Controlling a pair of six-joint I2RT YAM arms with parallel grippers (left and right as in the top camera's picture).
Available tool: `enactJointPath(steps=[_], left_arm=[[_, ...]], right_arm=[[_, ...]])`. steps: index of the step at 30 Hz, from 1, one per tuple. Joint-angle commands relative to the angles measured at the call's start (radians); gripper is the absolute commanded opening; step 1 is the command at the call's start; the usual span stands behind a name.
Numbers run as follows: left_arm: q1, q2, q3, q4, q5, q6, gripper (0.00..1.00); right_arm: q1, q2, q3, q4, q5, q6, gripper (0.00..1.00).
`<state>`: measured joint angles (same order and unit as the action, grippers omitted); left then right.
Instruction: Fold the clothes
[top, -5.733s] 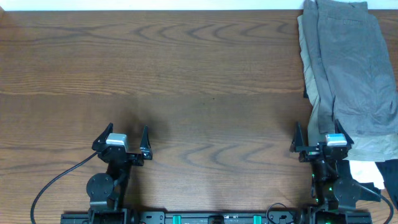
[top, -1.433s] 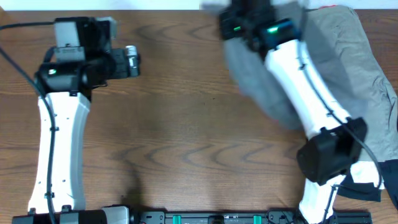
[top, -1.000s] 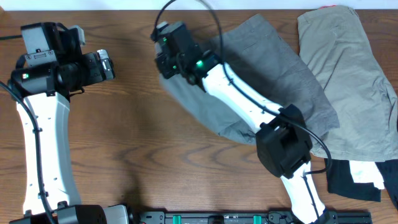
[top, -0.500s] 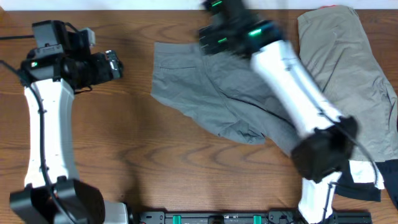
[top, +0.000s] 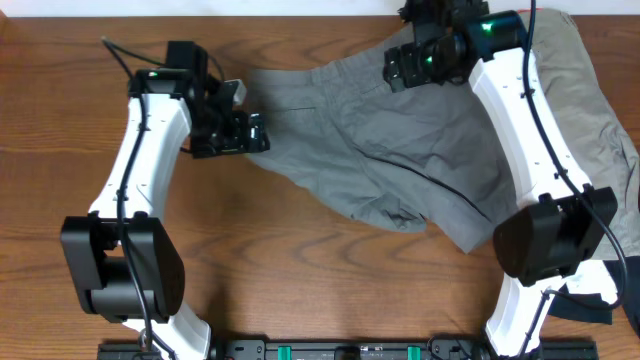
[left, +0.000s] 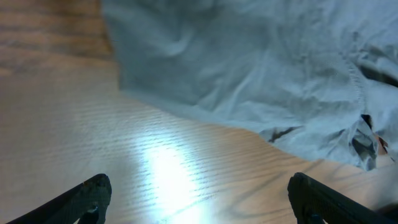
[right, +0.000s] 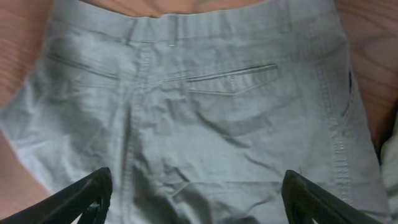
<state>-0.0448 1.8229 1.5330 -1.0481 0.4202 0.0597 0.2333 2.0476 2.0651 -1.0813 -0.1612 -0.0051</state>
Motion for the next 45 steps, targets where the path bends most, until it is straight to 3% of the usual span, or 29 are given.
enactJointPath(steps=[1,3,6,9,11,13,19,23,33,45], left_arm=[[-0.016,-0.002,0.008,0.02,0.006,0.022,0.92],[-0.023,0.008,0.008,0.05,-0.001,0.022,0.92],[-0.027,0.038,0.008,0.111,-0.002,0.022,0.79],[-0.034,0.084,0.008,0.187,-0.002,0.022,0.57],[-0.042,0.117,0.008,0.246,-0.002,0.022,0.41],[-0.053,0.155,0.008,0.315,-0.002,0.022,0.29],[-0.093,0.268,0.008,0.516,-0.027,0.022,0.15],[-0.101,0.333,0.008,0.601,-0.083,0.022,0.1],[-0.098,0.41,0.008,0.767,-0.246,0.023,0.09],[-0.03,0.54,0.008,1.039,-0.254,0.037,0.09]], right_arm=[[-0.024,0.055,-0.017,0.002,-0.007,-0.028,0.84],[-0.023,0.067,-0.017,-0.001,-0.009,-0.035,0.81],[-0.023,0.074,-0.018,0.001,-0.008,-0.037,0.66],[-0.023,0.074,-0.018,0.013,-0.008,-0.037,0.42],[-0.023,0.074,-0.018,0.019,-0.009,-0.033,0.31],[-0.023,0.074,-0.018,0.019,-0.009,-0.033,0.26],[-0.023,0.074,-0.018,0.018,-0.008,-0.033,0.24],[-0.023,0.074,-0.018,0.015,-0.008,-0.033,0.24],[-0.023,0.074,-0.018,0.015,-0.008,-0.033,0.24],[-0.023,0.074,-0.018,0.013,-0.008,-0.033,0.28]])
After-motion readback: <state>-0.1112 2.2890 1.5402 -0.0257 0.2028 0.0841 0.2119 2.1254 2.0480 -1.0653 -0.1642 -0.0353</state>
